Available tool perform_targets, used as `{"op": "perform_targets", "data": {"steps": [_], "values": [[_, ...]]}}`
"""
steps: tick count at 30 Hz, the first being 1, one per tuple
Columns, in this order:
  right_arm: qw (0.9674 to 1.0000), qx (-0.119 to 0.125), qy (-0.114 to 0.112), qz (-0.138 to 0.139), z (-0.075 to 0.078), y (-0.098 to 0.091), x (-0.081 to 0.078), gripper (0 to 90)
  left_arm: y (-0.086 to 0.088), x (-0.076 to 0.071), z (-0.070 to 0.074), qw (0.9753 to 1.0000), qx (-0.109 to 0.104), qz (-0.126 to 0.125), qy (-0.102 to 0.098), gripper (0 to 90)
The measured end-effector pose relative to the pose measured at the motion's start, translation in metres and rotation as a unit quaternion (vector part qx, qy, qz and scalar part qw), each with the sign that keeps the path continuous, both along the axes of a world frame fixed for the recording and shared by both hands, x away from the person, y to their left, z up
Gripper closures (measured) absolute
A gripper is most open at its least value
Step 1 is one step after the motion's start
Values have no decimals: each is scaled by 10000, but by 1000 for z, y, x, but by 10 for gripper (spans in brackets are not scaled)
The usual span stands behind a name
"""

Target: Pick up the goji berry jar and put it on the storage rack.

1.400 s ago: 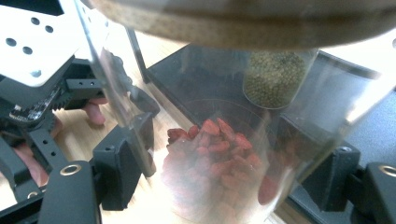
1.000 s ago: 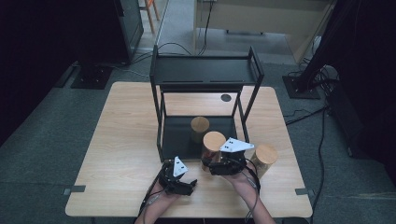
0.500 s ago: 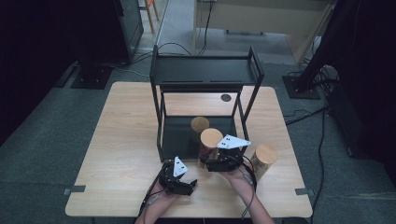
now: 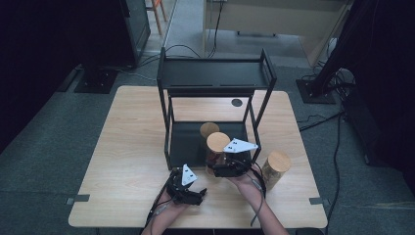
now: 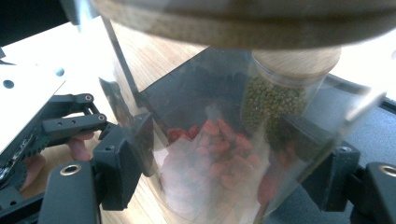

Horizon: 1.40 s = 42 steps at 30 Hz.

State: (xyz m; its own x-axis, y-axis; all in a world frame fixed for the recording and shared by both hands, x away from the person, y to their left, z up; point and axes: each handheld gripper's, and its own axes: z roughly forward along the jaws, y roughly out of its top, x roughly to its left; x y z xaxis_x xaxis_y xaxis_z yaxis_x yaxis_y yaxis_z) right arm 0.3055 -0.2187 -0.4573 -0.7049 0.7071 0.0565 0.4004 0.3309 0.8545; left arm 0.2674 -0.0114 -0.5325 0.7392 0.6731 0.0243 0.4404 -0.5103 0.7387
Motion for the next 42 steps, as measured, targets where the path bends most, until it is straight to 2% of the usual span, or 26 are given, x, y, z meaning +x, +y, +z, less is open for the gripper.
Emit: {"op": "perform_targets", "data": {"steps": [26, 42], "values": [[9998, -190, -31, -15, 0, 18, 19, 252, 0, 0, 0, 10000, 1, -9, 6, 122], [9999, -159, -8, -32, -2, 24, 27, 252, -1, 0, 0, 10000, -10, -18, -1, 122]]}}
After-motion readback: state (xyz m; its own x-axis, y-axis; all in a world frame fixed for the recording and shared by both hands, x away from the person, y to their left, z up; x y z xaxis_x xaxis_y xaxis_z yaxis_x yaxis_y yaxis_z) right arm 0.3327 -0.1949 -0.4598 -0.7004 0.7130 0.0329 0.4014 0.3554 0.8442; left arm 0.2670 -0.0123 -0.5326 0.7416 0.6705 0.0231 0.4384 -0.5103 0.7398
